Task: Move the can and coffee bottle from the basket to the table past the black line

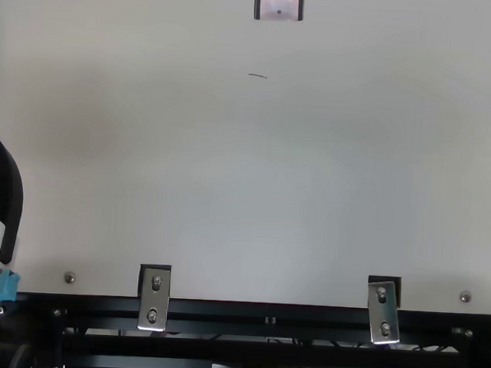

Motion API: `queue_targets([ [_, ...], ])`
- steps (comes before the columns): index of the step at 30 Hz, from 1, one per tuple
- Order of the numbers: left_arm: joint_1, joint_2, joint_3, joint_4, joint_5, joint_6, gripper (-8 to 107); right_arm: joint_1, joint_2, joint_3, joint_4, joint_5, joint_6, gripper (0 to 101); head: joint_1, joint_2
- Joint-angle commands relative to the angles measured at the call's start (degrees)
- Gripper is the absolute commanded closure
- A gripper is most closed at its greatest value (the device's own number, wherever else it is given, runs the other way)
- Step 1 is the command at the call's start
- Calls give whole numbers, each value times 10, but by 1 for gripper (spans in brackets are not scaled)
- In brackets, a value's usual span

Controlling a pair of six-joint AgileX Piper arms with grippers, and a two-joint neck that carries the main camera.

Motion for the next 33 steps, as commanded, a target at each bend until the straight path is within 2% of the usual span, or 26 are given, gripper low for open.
queue_targets([
  [1, 0, 0, 0, 0, 0, 0, 9, -5, 0, 0, 5, 1, -5, 0, -5, -1],
  [9, 0, 0, 0, 0, 0, 0, 9, 4, 4, 10, 52, -9, 13, 0, -5, -1],
  [20, 0, 0, 0, 0, 0, 0, 9, 39, 7, 30, 150, -52, 71, 0, -5, -1],
  [21, 0, 0, 0, 0, 0, 0, 9, 38, 6, 29, 138, -50, 67, 0, -5, -1],
  [24, 0, 0, 0, 0, 0, 0, 9, 39, 6, 29, 153, -53, 72, 0, -5, -1],
  [33, 0, 0, 0, 0, 0, 0, 9, 39, 6, 29, 152, -53, 72, 0, -5, -1],
])
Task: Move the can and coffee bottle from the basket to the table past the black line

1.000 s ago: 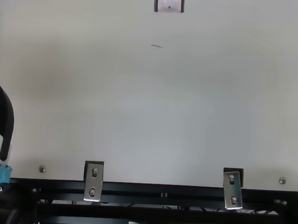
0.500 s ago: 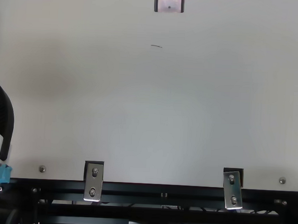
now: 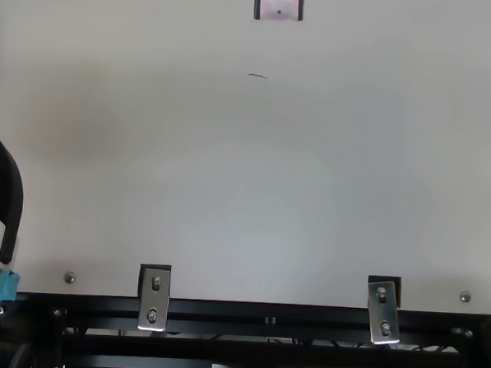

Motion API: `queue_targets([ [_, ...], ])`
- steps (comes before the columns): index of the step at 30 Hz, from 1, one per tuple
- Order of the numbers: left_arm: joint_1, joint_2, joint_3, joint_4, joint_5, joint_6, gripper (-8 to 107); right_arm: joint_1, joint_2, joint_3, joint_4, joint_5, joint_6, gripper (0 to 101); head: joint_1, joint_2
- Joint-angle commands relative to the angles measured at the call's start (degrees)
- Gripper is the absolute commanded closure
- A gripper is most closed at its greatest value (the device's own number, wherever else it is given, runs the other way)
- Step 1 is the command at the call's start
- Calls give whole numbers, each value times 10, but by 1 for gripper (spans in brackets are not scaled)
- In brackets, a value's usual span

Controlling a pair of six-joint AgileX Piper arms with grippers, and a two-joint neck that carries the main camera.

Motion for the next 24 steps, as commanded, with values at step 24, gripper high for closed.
queue_targets([
  [24, 0, 0, 0, 0, 0, 0, 9, 0, 0, 0, 0, 0, 0, 0, -15, 200],
])
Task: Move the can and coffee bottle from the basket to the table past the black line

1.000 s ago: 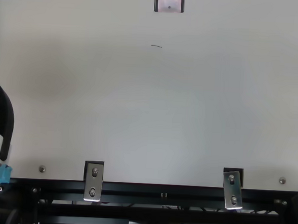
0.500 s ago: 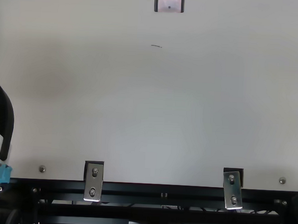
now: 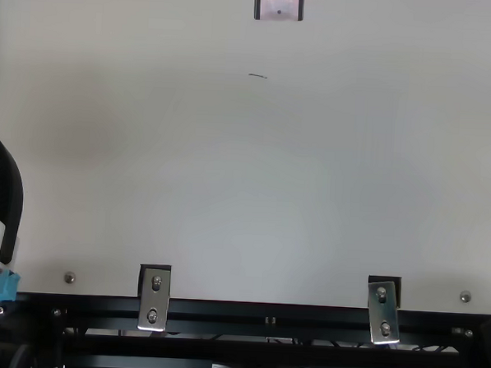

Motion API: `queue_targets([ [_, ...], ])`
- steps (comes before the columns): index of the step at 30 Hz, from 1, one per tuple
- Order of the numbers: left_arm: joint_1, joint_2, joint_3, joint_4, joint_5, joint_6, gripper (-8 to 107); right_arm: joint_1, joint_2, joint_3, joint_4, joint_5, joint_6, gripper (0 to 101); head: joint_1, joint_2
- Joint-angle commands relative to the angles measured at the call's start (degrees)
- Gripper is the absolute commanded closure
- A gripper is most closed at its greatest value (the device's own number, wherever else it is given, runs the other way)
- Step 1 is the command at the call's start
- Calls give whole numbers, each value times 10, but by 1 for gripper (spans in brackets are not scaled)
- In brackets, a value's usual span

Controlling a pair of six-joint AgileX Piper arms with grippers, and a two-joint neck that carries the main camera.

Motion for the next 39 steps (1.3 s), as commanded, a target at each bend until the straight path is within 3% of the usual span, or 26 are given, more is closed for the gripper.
queue_targets([
  [1, 0, 0, 0, 0, 0, 0, 9, 0, 0, 0, 0, 0, 0, 0, -20, 37],
  [13, 0, 0, 0, 0, 0, 0, 9, 0, 0, 0, 0, 0, 0, 0, -114, 172],
  [26, 0, 0, 0, 0, 0, 0, 9, 0, 0, 0, 0, 0, 0, 0, -239, 158],
  [39, 0, 0, 0, 0, 0, 0, 9, 0, 0, 0, 0, 0, 0, 0, -239, 158],
])
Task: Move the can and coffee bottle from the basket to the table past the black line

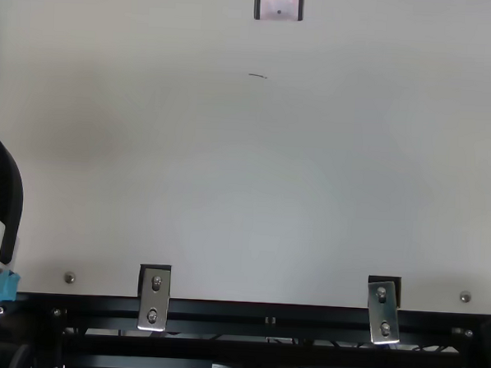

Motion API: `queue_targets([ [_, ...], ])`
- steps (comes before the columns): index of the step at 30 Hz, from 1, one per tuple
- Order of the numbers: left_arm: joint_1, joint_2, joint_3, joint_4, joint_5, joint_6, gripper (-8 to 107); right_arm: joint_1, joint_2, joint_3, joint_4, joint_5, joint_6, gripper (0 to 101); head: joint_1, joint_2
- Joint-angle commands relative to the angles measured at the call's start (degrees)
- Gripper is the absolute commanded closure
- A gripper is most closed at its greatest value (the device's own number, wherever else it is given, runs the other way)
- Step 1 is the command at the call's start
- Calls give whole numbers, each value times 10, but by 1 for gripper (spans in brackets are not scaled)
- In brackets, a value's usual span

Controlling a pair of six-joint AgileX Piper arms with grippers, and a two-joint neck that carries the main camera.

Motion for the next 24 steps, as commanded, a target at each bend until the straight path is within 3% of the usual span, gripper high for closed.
queue_targets([
  [1, 0, 0, 0, 0, 0, 0, 9, 0, 0, 0, 0, 0, 0, 0, -17, 0],
  [14, 12, 12, -16, -5, -1, -9, 9, 0, 0, 0, 0, 0, 0, 0, -17, 0],
  [24, 62, 159, -143, 12, -26, -76, 9, 0, 0, 0, 0, 0, 0, 0, -17, 0],
])
